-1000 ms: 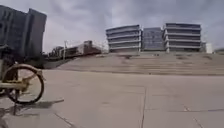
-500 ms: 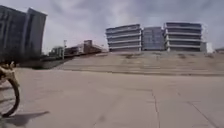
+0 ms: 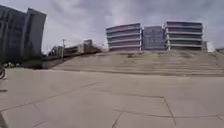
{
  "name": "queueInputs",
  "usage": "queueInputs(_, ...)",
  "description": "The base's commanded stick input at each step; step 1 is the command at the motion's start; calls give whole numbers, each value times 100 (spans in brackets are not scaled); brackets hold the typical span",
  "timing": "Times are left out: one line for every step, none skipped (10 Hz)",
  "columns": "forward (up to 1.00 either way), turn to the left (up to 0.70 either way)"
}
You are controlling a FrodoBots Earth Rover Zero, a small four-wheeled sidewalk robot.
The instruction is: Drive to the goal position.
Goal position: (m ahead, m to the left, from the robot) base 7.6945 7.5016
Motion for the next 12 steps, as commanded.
queueInputs(100, 40)
queueInputs(100, 29)
queueInputs(100, 5)
queueInputs(100, 0)
queueInputs(100, 0)
queueInputs(100, 0)
queueInputs(100, 0)
queueInputs(100, 0)
queueInputs(100, 0)
queueInputs(100, 0)
queueInputs(100, 0)
queueInputs(100, 0)
